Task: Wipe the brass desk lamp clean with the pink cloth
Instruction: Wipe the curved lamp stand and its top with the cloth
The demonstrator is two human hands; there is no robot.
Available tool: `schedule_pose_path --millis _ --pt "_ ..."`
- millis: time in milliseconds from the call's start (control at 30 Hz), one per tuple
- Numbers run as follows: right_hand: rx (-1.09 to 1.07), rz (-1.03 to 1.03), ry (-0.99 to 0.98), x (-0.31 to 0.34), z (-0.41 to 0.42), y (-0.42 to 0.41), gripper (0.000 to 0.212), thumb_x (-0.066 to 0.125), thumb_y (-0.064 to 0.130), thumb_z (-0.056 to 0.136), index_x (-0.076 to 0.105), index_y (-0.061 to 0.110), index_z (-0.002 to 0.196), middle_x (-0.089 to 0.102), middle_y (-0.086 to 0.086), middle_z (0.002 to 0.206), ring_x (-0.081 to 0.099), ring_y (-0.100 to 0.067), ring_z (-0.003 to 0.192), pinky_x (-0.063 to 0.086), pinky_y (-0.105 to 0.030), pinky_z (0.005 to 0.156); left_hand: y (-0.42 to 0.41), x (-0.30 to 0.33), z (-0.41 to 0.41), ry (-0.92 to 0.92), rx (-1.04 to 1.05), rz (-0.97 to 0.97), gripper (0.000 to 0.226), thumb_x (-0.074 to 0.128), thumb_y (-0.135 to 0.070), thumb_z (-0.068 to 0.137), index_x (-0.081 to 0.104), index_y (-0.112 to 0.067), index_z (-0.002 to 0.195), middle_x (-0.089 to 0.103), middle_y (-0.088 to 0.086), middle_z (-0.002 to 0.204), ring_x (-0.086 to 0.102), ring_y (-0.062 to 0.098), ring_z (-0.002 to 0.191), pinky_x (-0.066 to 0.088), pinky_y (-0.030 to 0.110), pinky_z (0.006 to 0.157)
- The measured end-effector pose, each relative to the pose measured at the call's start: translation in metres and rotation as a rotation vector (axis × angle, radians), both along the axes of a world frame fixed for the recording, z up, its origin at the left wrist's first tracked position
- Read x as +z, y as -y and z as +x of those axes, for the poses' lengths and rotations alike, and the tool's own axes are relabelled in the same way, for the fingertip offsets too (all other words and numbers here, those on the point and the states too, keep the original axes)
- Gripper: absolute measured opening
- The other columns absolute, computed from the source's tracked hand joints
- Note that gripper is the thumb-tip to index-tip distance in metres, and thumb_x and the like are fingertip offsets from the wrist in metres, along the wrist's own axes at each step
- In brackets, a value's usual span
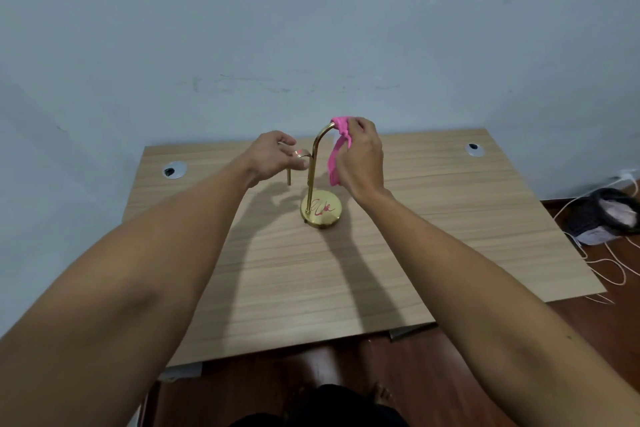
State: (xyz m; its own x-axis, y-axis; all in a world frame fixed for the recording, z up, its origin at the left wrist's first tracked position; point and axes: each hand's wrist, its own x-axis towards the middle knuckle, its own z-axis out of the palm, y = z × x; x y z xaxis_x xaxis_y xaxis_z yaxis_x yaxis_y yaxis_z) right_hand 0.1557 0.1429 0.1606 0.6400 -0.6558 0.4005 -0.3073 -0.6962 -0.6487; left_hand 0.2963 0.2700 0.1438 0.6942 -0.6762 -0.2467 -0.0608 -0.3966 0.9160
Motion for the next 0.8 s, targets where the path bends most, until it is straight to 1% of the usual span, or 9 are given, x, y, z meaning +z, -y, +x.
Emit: schedule_pose_path --millis 100,167,233,300,367,433,533,700,800 --pt "-0.028 0.040 -0.014 0.001 0.005 0.007 0.040 0.048 -0.002 0.094 0.066 0.011 0.128 0.059 -0.008 0.133 0.059 -0.025 0.117 0.046 -0.033 0.100 -0.013 -0.020 -0.003 0.002 0.024 -0.009 0.045 0.089 -0.002 0.073 0.066 0.007 0.111 0.062 0.014 0.088 0.060 0.021 0.082 0.050 0.030 0.084" --pt "-0.038 0.009 -0.020 0.001 0.007 0.006 0.039 0.047 -0.002 0.094 0.066 0.011 0.126 0.060 -0.007 0.130 0.060 -0.027 0.115 0.048 -0.035 0.099 -0.014 -0.031 -0.008 0.011 0.045 -0.039 0.034 0.087 -0.006 0.077 0.070 0.011 0.101 0.060 0.012 0.081 0.058 0.013 0.071 0.049 0.024 0.075" --pt "0.013 -0.134 -0.028 -0.003 0.005 0.000 0.037 0.046 -0.004 0.093 0.062 0.005 0.125 0.059 -0.011 0.128 0.058 -0.032 0.113 0.049 -0.042 0.098 -0.014 -0.036 -0.013 0.052 0.070 -0.048 0.027 0.084 -0.012 0.082 0.074 0.009 0.096 0.060 0.010 0.075 0.051 0.007 0.058 0.042 0.021 0.062" --pt "0.103 -0.342 -0.049 -0.011 0.001 -0.008 0.035 0.046 -0.003 0.095 0.057 0.000 0.128 0.055 -0.016 0.133 0.053 -0.035 0.121 0.045 -0.045 0.106 -0.014 -0.040 -0.015 0.070 0.077 -0.052 0.025 0.081 -0.014 0.086 0.075 0.009 0.095 0.060 0.013 0.076 0.048 0.016 0.065 0.037 0.026 0.060" --pt "0.162 -0.412 -0.055 -0.018 -0.002 -0.011 0.039 0.046 -0.005 0.095 0.054 -0.002 0.133 0.050 -0.019 0.140 0.046 -0.036 0.132 0.043 -0.041 0.110 -0.013 -0.040 -0.014 0.046 0.070 -0.059 0.023 0.079 -0.011 0.088 0.074 0.010 0.096 0.060 0.015 0.078 0.047 0.022 0.073 0.039 0.030 0.064" --pt "0.100 -0.287 -0.007 -0.016 0.001 -0.008 0.043 0.046 -0.007 0.091 0.055 0.000 0.133 0.050 -0.017 0.140 0.049 -0.033 0.129 0.047 -0.038 0.102 -0.013 -0.040 -0.012 0.039 0.047 -0.045 0.020 0.078 -0.011 0.088 0.075 0.008 0.095 0.061 0.015 0.079 0.048 0.023 0.076 0.042 0.036 0.070" --pt "-0.080 -0.032 0.102 -0.007 0.010 -0.004 0.038 0.048 -0.007 0.090 0.065 0.006 0.121 0.058 -0.011 0.126 0.058 -0.026 0.113 0.051 -0.043 0.096 -0.014 -0.041 -0.009 0.055 0.016 -0.024 0.008 0.078 -0.011 0.088 0.077 -0.004 0.086 0.062 0.010 0.076 0.049 0.023 0.076 0.043 0.037 0.072" --pt "0.176 -0.205 -0.013 -0.016 0.007 -0.023 0.045 0.045 -0.007 0.091 0.055 -0.002 0.135 0.046 -0.017 0.145 0.039 -0.032 0.141 0.046 -0.035 0.106 -0.008 -0.043 -0.010 0.140 -0.013 0.034 0.013 0.081 -0.017 0.086 0.076 -0.019 0.074 0.063 -0.011 0.055 0.049 0.010 0.057 0.042 0.029 0.065" --pt "-0.029 -0.040 0.069 -0.005 0.014 -0.007 0.041 0.045 -0.005 0.090 0.064 0.005 0.125 0.054 -0.015 0.135 0.054 -0.031 0.124 0.049 -0.035 0.100 -0.006 -0.040 -0.010 0.188 -0.044 0.062 0.016 0.081 -0.018 0.086 0.075 -0.023 0.072 0.065 -0.014 0.052 0.046 -0.002 0.045 0.040 0.026 0.060"
